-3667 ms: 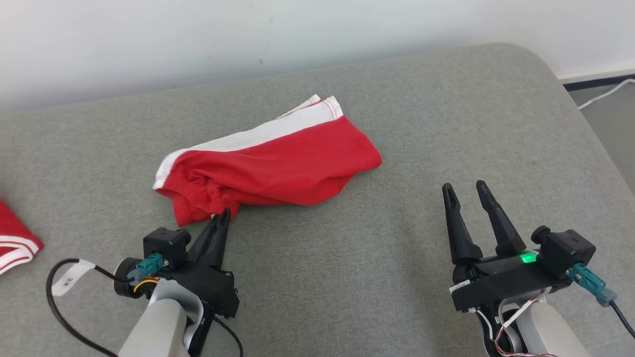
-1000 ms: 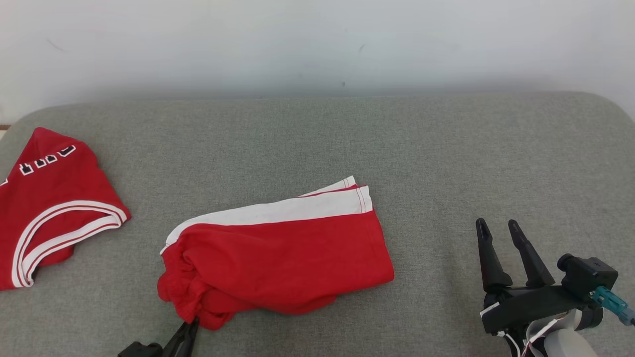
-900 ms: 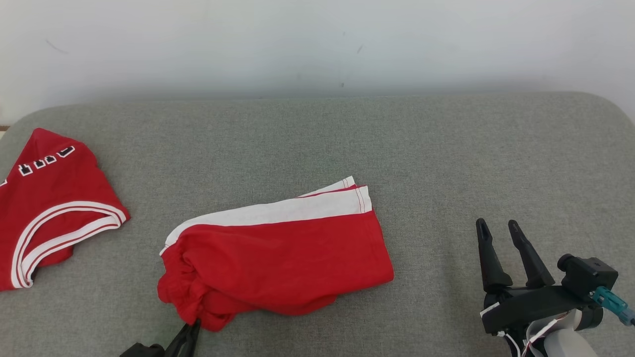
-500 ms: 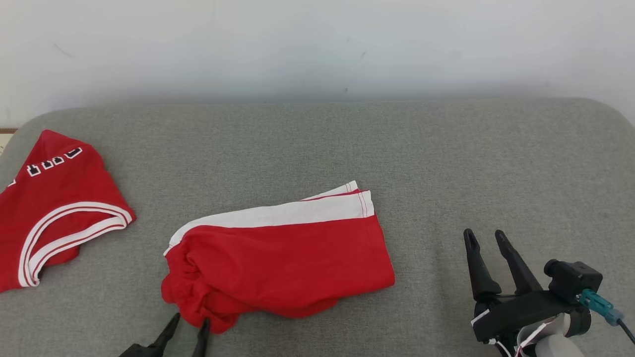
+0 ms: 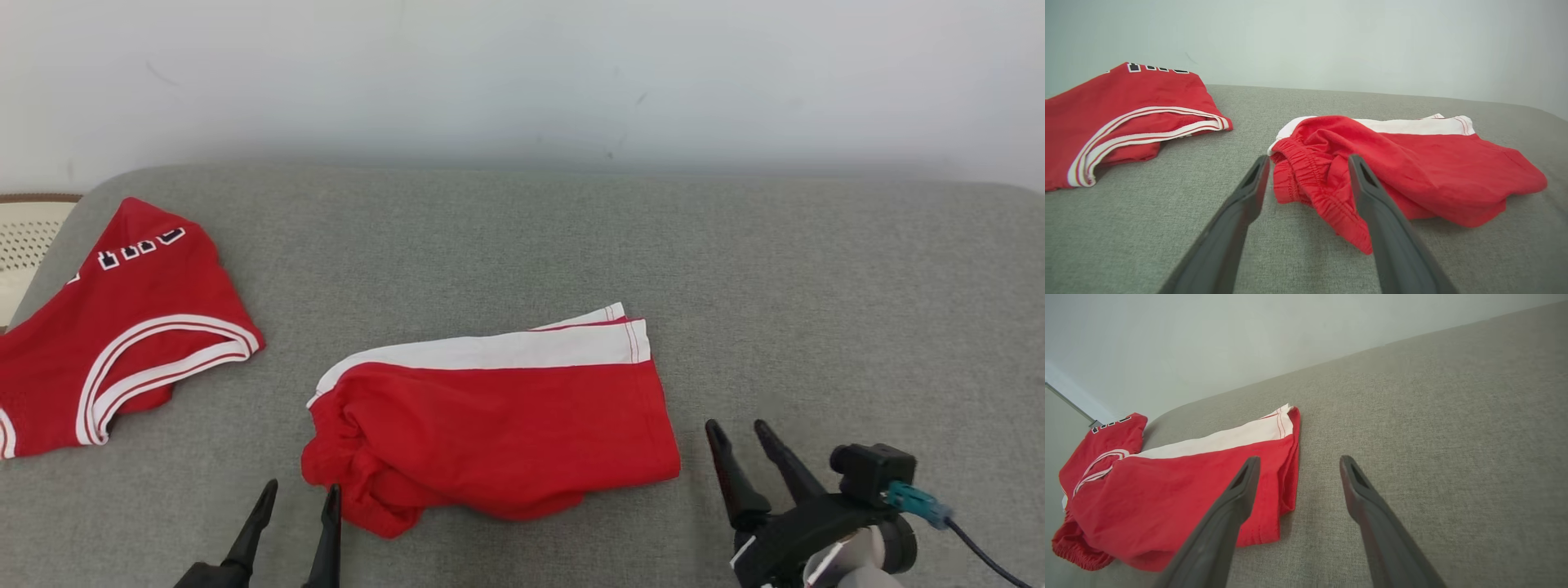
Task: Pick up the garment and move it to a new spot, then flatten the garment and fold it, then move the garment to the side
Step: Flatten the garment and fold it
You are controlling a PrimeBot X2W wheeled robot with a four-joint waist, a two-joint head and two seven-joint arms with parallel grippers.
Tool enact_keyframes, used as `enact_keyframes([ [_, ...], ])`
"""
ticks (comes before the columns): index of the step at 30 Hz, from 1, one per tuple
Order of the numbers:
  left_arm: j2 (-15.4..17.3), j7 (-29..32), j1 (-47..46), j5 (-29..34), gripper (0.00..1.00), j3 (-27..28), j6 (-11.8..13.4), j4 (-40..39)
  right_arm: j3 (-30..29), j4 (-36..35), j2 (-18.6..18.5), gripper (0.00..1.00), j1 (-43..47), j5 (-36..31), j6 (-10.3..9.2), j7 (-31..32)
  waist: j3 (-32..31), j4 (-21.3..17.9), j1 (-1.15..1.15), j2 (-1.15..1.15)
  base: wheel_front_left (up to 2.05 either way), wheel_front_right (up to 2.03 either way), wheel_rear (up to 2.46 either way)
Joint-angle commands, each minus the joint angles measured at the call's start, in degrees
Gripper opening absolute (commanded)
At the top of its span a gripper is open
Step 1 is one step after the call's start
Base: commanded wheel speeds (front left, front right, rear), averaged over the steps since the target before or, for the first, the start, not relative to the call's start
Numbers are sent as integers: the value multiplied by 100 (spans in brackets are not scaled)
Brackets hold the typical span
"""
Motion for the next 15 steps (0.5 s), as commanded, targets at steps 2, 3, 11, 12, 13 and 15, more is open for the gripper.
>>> enact_keyframes([
  [2,-70,-38,113,133,100,115,-13,-108,140,162,35,100,-119,64,-4,58,33,62,0,0,0,0,0],
  [3,-105,-38,135,156,100,148,-43,-138,181,250,47,100,-172,86,-4,80,43,77,0,0,0,0,0],
  [11,-342,-39,122,368,100,380,-206,-215,556,1114,142,100,-678,164,-4,181,144,240,0,0,0,0,0],
  [12,-366,-39,112,393,100,410,-235,-222,586,1225,143,100,-749,164,-4,186,156,257,0,0,0,0,0],
  [13,-394,-39,101,419,100,438,-247,-230,622,1355,151,100,-816,167,-4,220,172,277,0,0,0,0,0],
  [15,-437,-39,80,470,100,480,-290,-245,693,1585,168,100,-933,135,-4,248,198,319,0,0,0,0,0],
])
